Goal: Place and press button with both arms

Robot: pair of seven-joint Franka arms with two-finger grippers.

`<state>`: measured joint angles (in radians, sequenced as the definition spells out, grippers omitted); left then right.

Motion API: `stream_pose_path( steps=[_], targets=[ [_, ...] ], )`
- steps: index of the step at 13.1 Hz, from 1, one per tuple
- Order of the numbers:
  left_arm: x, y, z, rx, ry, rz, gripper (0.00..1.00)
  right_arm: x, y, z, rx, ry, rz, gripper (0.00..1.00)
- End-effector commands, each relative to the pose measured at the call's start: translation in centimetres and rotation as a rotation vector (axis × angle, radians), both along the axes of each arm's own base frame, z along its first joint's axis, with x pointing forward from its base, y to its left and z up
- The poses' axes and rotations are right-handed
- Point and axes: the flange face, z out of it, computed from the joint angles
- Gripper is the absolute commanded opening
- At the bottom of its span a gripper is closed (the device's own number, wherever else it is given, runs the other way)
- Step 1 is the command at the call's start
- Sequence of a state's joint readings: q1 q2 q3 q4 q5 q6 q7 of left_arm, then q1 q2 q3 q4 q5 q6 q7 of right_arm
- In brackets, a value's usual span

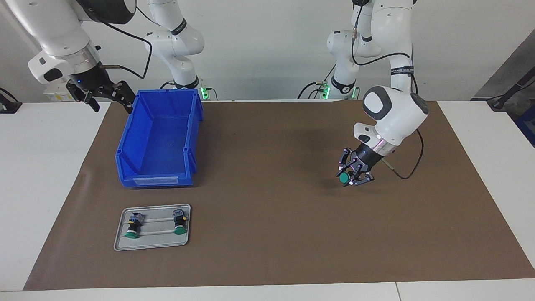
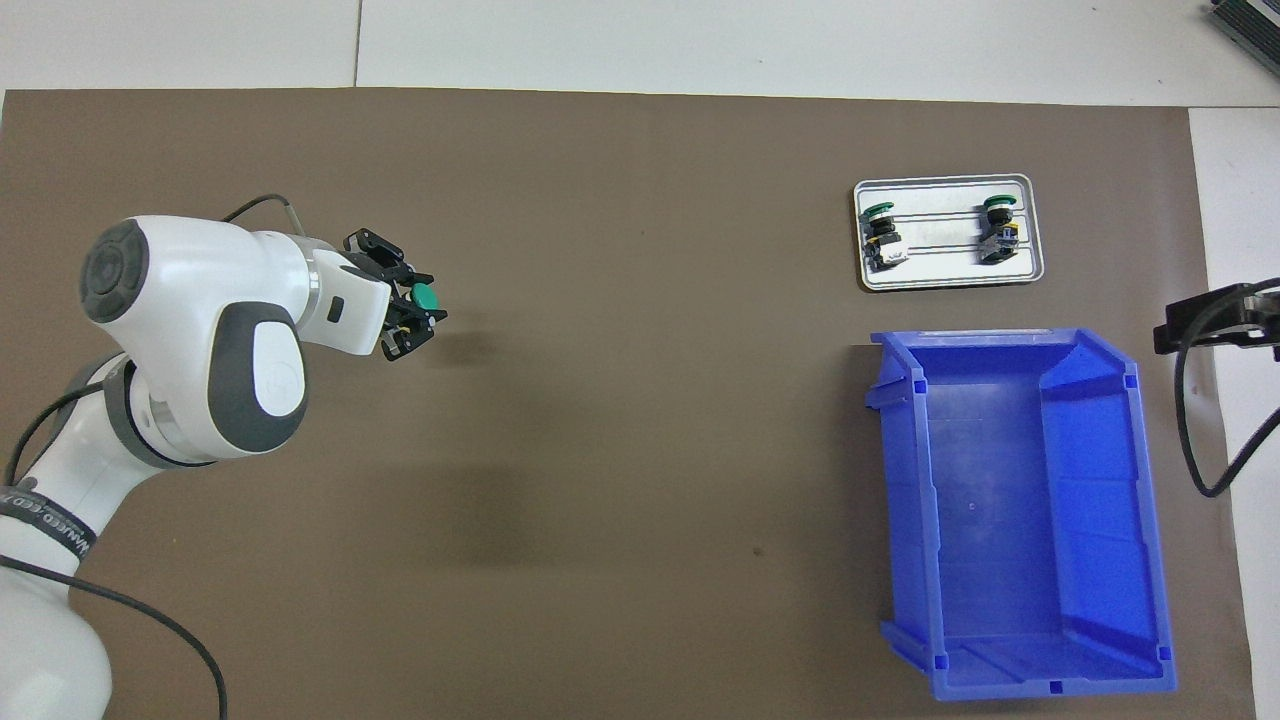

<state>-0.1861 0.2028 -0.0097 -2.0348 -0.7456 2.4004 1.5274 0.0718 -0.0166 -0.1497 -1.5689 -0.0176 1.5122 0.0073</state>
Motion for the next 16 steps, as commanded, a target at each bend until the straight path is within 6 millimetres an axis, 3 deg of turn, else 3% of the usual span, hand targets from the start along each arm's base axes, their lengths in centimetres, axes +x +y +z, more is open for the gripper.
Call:
stream_pose_path(
  steps=[1, 4, 8, 16],
  targets=[
    [-1.8, 0.7, -0.5, -0.093, -0.015, 0.008, 0.0, 0.0, 0.2, 1.0, 0.0, -0.037, -0.017, 1.0],
    [-3.5, 0.4, -2.3, -0.233, -0.037, 0.068, 0.0, -0.1, -0.1, 0.9, 0.002, -0.029, -0.037, 1.0],
    [-7.2, -0.8, -5.3, -0.387, -0.073, 0.123, 0.0, -0.1, 0.9, 1.0, 0.006, -0.027, -0.023, 1.0],
    [-12.4, -2.6, -10.0, -0.628, -0.225, 0.111, 0.0, -0.4, 1.0, 0.6, 0.008, -0.015, -0.014, 1.0]
  ],
)
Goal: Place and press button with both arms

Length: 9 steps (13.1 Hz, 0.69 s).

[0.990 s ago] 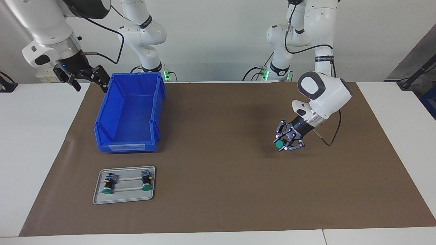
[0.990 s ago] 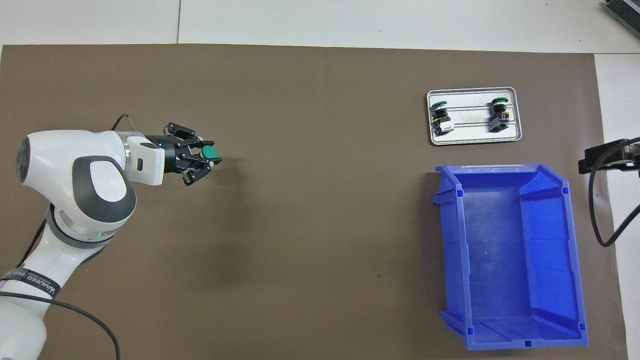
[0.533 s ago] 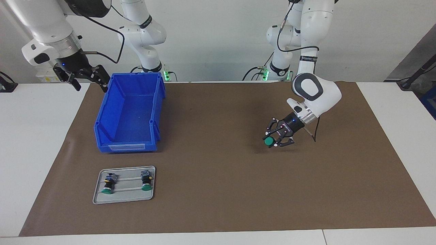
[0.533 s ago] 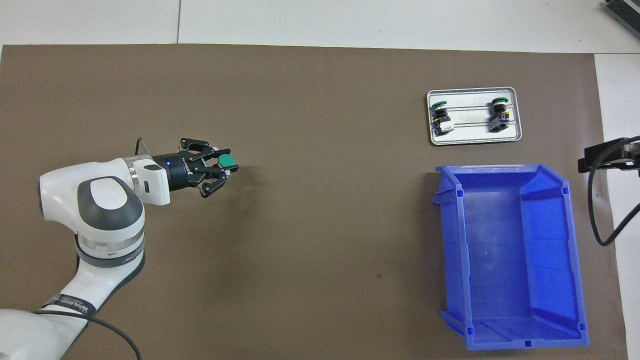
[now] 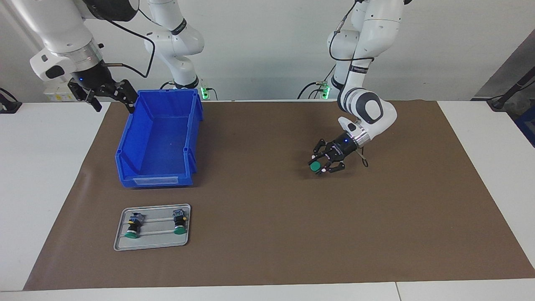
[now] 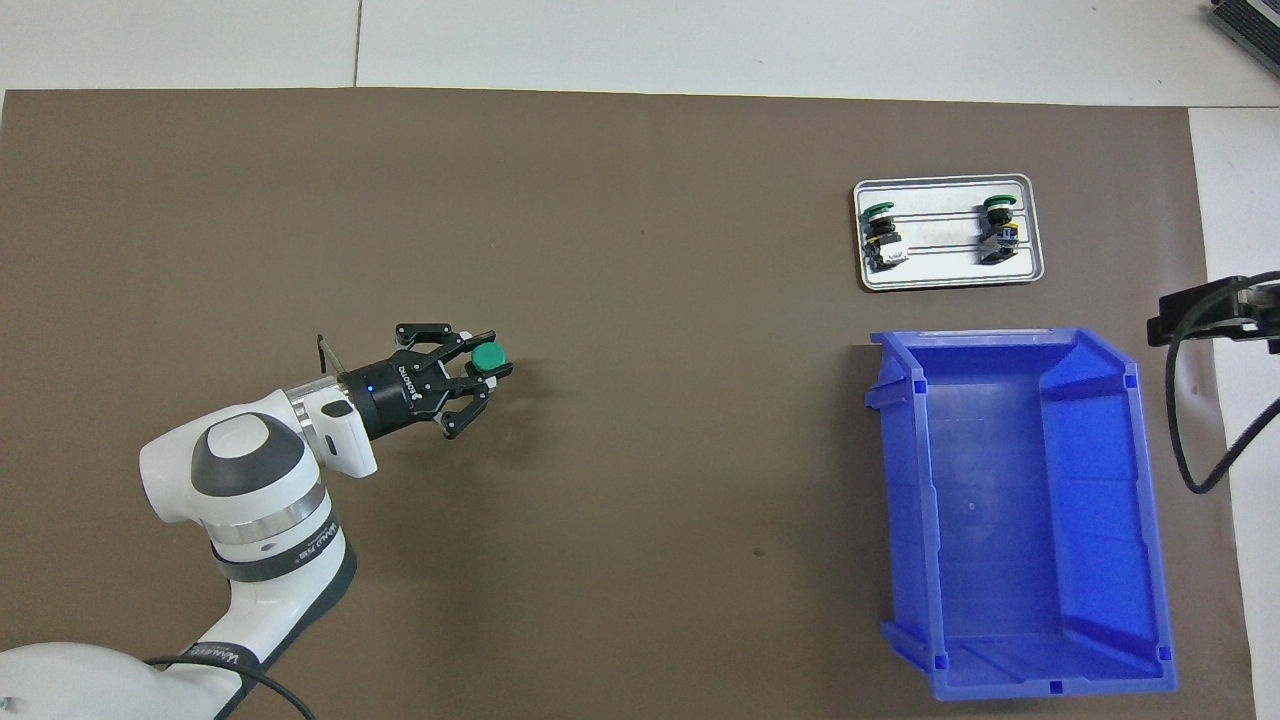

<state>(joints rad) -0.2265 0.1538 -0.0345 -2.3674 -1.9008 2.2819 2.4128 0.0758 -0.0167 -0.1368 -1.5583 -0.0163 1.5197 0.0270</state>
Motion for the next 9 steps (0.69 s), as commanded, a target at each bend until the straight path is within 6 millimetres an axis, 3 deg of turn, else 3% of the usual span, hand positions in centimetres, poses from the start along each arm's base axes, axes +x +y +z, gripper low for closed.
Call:
stream_pose_path(
  steps=[1, 4, 5, 6, 9],
  targets=[
    [-2.7, 0.6, -0.5, -0.03, -0.06, -0.002, 0.0, -0.5, 0.1, 0.1, 0.009, 0.004, -0.011, 1.0],
    [-4.0, 0.8, -0.9, -0.026, -0.058, -0.012, 0.0, -0.6, 0.1, 0.1, 0.009, 0.007, -0.012, 1.0],
    [-4.0, 0.9, -1.1, -0.006, -0.05, -0.004, 0.36, -0.6, 0.1, 0.0, 0.009, 0.01, -0.012, 1.0],
    [-3.7, 0.9, -0.8, -0.006, -0.044, 0.006, 0.99, -0.7, 0.1, 0.1, 0.01, 0.01, -0.012, 1.0],
    [-3.7, 1.1, -0.5, 0.023, -0.034, 0.024, 0.99, -0.8, 0.0, 0.0, 0.01, 0.02, -0.012, 1.0]
  ],
)
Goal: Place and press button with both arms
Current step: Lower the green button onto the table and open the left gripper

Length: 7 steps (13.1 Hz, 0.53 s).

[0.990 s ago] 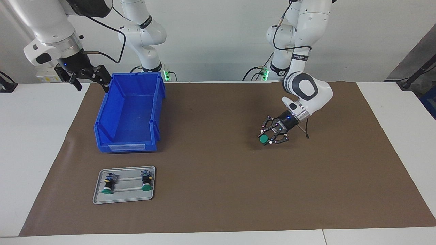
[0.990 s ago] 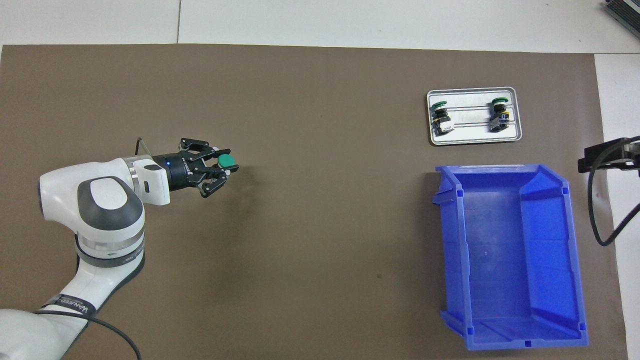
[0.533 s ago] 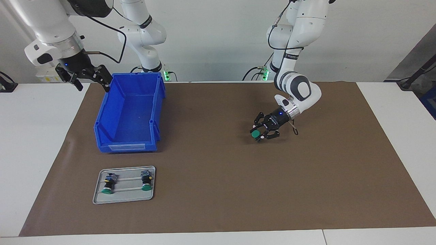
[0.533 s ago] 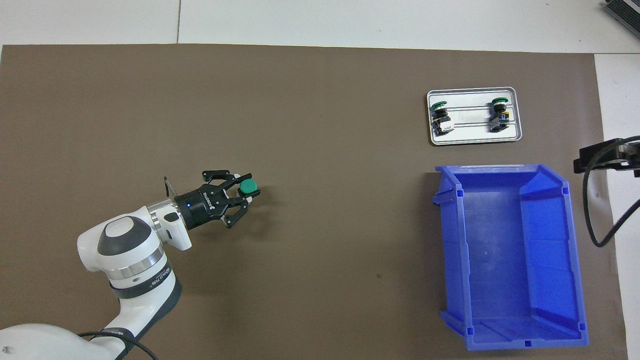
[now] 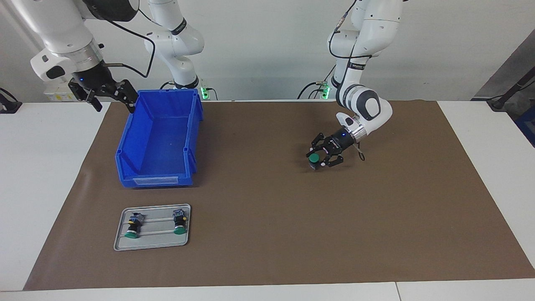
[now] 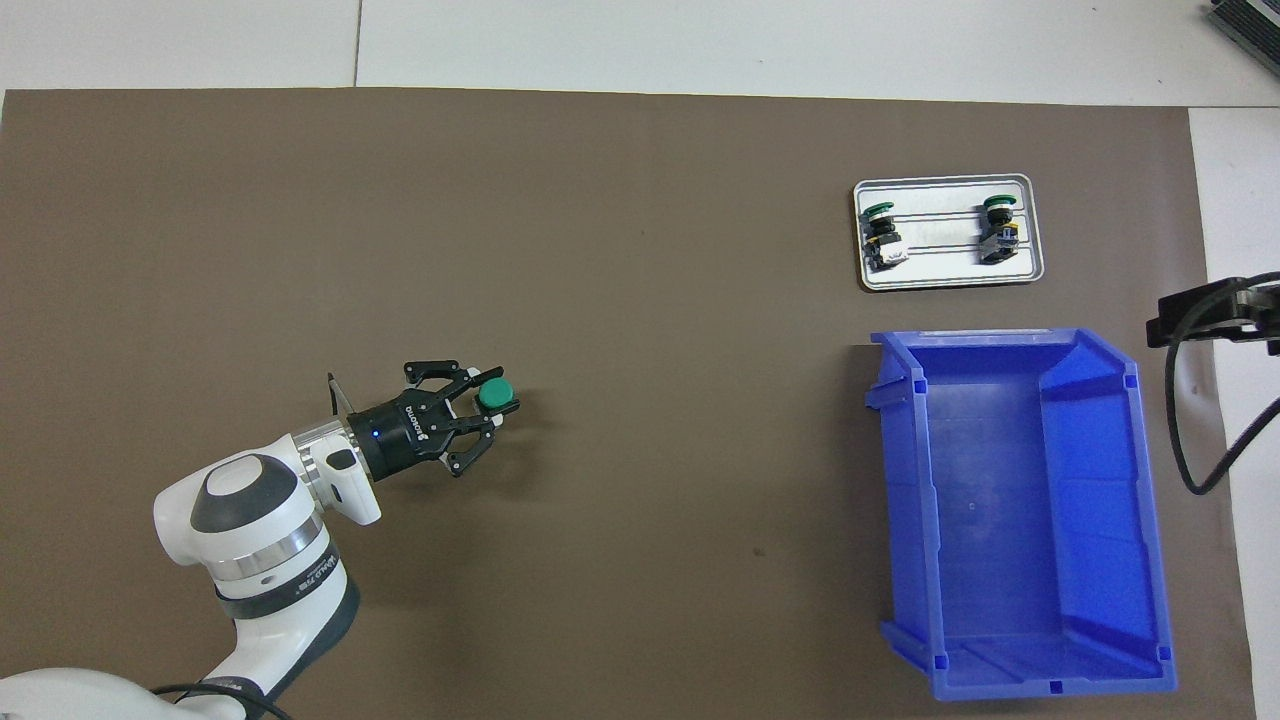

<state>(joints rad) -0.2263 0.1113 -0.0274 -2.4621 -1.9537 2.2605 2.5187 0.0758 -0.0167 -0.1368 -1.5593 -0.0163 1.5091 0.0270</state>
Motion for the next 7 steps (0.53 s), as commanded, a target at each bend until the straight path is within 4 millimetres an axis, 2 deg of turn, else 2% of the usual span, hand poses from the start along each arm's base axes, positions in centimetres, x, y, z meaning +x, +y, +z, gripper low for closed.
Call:
stream_pose_path(
  steps=[1, 4, 7],
  targets=[
    [-0.7, 0.2, 0.8, 0.011, 0.005, 0.025, 0.99, -0.7, -0.3, 0.2, 0.01, 0.007, -0.015, 1.0],
    [-0.7, 0.2, 1.9, 0.004, 0.037, 0.051, 0.99, -0.7, -0.1, 0.2, 0.009, 0.006, -0.012, 1.0],
    [-1.2, -1.0, 4.0, 0.024, 0.067, 0.08, 0.99, -0.7, 0.0, 0.1, 0.01, 0.009, -0.01, 1.0]
  ],
)
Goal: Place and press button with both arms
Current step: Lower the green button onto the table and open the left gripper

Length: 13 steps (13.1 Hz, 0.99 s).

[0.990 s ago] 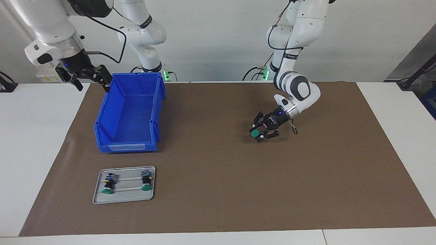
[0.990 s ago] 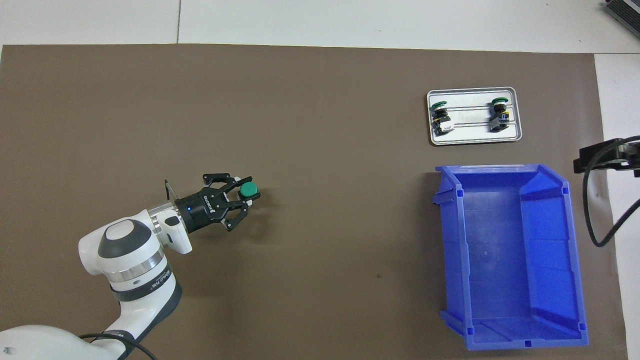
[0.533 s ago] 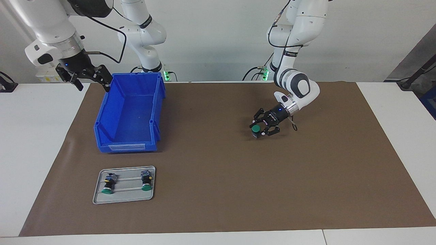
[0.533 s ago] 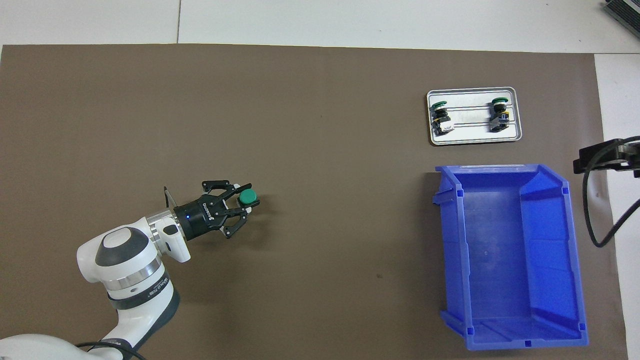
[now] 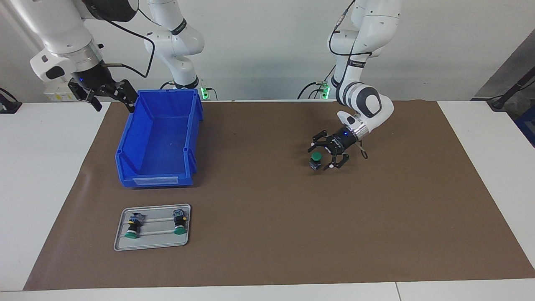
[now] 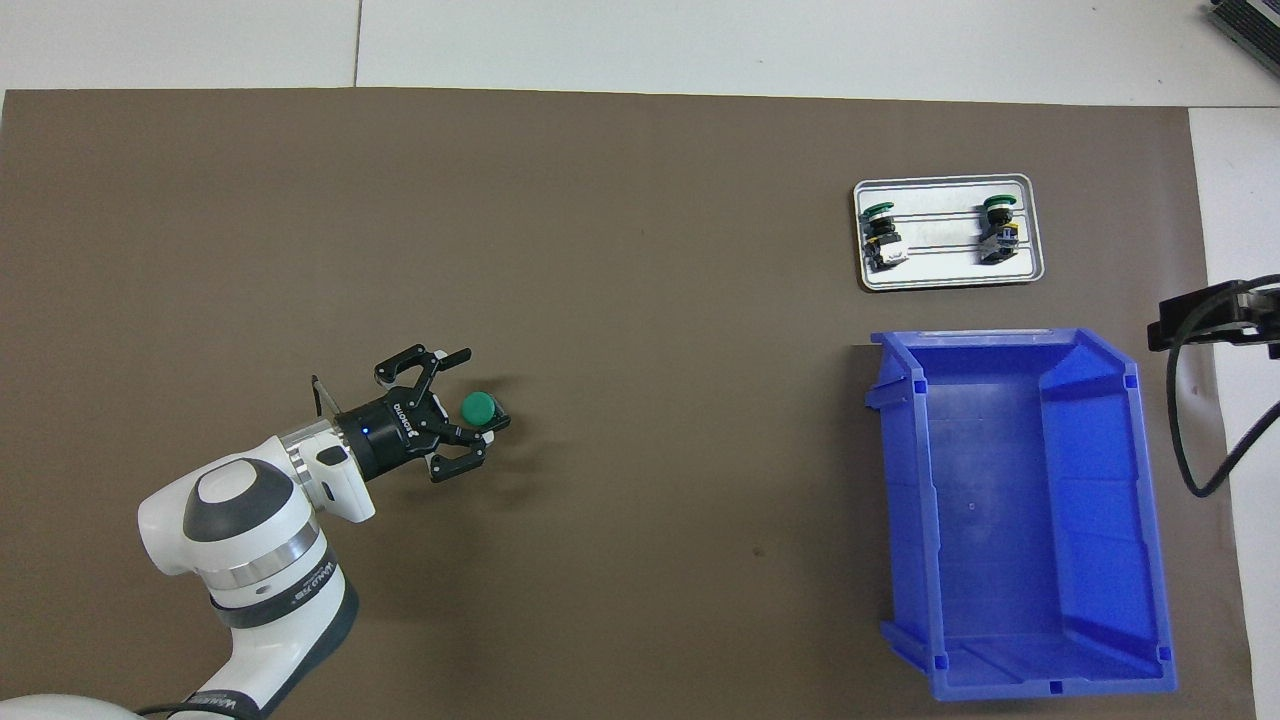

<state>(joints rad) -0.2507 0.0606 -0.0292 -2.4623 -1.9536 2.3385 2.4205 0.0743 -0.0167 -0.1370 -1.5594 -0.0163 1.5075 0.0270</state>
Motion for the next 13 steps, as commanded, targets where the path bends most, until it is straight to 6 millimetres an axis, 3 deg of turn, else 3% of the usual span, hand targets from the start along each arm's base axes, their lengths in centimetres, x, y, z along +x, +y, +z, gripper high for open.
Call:
stream_pose_path(
  steps=[1, 5, 8, 13],
  targets=[
    [-1.3, -0.8, 2.7, -0.001, 0.034, 0.041, 0.99, -0.8, 0.1, 0.1, 0.01, 0.007, -0.007, 1.0],
    [-1.4, -1.5, 3.9, 0.014, 0.078, 0.085, 1.0, -0.8, -0.4, 0.1, 0.01, 0.009, -0.014, 1.0],
    [0.6, -0.7, 5.1, 0.053, 0.098, 0.048, 0.99, -0.9, -0.4, 0.0, 0.011, 0.012, -0.014, 1.0],
    [3.3, 4.4, 7.2, 0.086, 0.146, 0.088, 0.99, -0.9, -0.4, -0.1, 0.011, 0.013, -0.014, 1.0]
  ],
)
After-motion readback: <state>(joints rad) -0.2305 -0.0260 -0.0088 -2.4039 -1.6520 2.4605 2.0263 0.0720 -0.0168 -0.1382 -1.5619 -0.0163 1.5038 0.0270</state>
